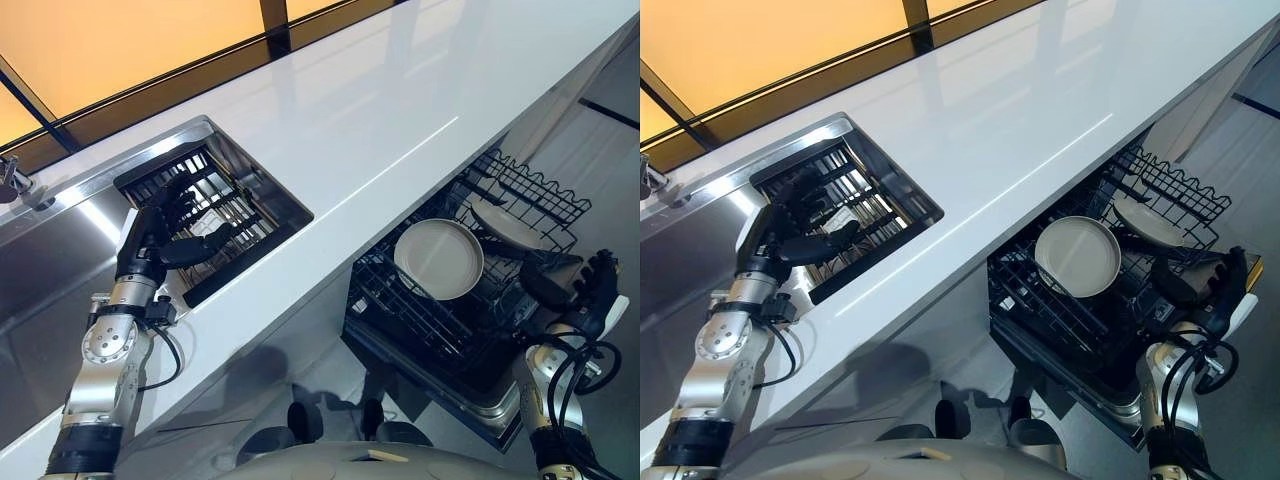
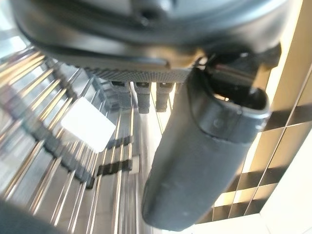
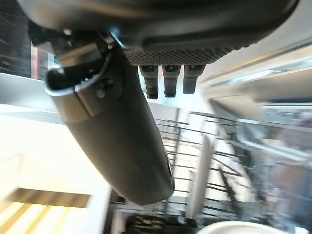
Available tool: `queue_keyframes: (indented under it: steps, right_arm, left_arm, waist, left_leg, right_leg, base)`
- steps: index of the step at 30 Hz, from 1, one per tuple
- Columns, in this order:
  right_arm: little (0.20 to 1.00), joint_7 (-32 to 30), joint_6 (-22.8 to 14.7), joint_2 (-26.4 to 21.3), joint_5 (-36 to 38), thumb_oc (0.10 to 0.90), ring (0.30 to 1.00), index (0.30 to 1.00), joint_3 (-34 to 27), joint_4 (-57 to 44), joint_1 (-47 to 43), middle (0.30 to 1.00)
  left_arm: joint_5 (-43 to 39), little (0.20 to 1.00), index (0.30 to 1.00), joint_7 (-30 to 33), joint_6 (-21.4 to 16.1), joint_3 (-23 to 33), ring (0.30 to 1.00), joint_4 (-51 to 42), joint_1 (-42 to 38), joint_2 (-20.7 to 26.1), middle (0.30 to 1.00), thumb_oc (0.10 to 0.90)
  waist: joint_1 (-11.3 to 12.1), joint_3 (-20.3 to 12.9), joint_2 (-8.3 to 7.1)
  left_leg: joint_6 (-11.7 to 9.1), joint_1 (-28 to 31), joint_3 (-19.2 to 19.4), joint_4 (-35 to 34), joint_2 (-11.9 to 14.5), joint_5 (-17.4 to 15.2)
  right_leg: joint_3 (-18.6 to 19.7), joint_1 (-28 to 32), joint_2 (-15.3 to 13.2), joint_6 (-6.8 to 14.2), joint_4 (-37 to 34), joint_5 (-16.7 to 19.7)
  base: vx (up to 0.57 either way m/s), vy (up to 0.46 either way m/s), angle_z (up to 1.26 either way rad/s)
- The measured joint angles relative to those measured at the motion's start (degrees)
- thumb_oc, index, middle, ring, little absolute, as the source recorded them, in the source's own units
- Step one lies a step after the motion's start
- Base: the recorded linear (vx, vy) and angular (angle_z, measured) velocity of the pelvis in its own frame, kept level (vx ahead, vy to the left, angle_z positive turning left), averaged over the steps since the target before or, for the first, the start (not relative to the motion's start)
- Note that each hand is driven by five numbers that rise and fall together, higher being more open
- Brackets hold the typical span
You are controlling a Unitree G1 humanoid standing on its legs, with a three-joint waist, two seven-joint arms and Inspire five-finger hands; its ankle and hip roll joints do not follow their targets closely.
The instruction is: Pick up plates and place into dishwasher.
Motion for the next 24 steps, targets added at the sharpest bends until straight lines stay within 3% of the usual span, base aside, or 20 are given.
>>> queue_keyframes:
  steps: [5,19,24]
  right_arm:
    - [0.900,2.9,1.0,-0.3,0.8,0.800,0.900,0.900,0.2,1.8,0.5,0.900]
    - [0.900,5.0,4.3,-5.0,5.9,0.800,0.900,0.900,1.0,14.8,-3.7,0.900]
    - [0.900,5.0,4.7,-6.4,5.9,0.800,0.900,0.900,1.2,15.4,-4.4,0.900]
  left_arm:
    - [0.0,0.900,0.900,1.7,-1.3,1.6,0.900,0.0,-0.2,0.3,0.900,0.800]
    - [0.2,0.900,0.900,5.1,-2.3,1.6,0.900,0.0,-3.2,1.7,0.900,0.800]
    - [0.2,0.900,0.900,5.7,-2.3,1.6,0.900,0.0,-4.4,2.0,0.900,0.800]
  waist:
    - [0.1,0.2,0.51]
    - [1.4,2.8,4.70]
    - [1.6,4.1,4.96]
  left_leg:
    - [0.0,-0.3,-0.1,0.1,-0.1,0.0]
    - [-0.1,-2.7,-0.9,0.2,0.0,0.4]
    - [-0.2,-3.0,-1.4,0.2,0.0,0.7]
  right_leg:
    - [-0.1,-0.3,-0.1,0.0,0.0,0.0]
    - [-1.5,-2.2,-0.1,-0.3,0.0,0.2]
    - [-2.0,-2.3,-0.1,-0.1,0.0,0.1]
  base:
    - [0.00,0.000,0.00]
    - [-0.03,-0.037,0.03]
    - [-0.03,-0.032,0.05]
